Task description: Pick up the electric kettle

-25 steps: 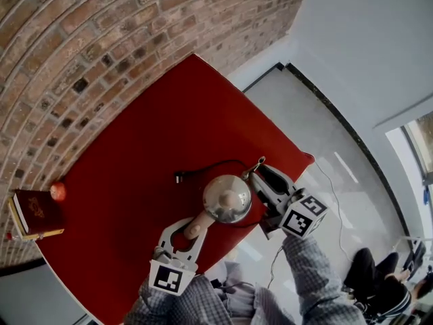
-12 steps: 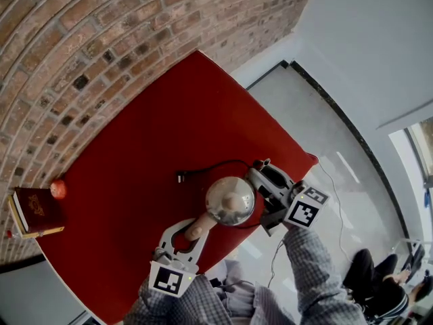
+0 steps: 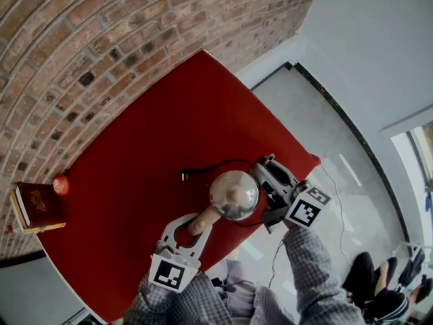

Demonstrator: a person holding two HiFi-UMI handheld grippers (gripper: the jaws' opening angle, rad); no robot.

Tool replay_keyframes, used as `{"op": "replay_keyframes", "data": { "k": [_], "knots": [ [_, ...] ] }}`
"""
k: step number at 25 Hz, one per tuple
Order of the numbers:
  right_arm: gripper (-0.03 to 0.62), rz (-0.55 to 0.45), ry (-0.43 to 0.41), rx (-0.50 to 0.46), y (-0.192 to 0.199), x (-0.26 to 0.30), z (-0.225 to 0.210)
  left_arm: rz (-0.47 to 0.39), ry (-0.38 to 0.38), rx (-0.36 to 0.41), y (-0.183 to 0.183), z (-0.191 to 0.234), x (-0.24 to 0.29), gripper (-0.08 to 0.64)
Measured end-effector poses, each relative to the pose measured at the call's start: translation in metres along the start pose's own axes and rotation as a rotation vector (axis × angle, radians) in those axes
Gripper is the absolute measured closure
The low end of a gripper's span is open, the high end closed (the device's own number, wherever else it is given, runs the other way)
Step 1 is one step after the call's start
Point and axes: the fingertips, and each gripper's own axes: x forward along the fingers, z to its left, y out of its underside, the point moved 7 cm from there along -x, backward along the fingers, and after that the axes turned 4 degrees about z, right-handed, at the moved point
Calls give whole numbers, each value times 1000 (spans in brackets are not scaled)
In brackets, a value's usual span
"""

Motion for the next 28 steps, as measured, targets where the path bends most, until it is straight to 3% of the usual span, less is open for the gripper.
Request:
{"op": "replay_keyframes", "data": {
  "k": [3, 8, 13, 19, 28],
  "knots": [
    [460, -13, -3, -1, -3, -2, 3, -11, 3, 24, -6, 0, -2, 466],
    [463, -45, -16, -9, -16, -9, 13, -26, 26, -25, -19, -2, -6, 469],
    [488, -69, -12, -30, -26, -27, 28, -28, 32, 27, -32, -10, -16, 471],
    [497, -58, 5, -52, -21, -41, 40, -36, 54, 12, -32, -23, -29, 471],
    [497, -131, 7, -81, -25, -76, 71, -68, 78, 79, -50, -46, -52, 471]
  ]
}}
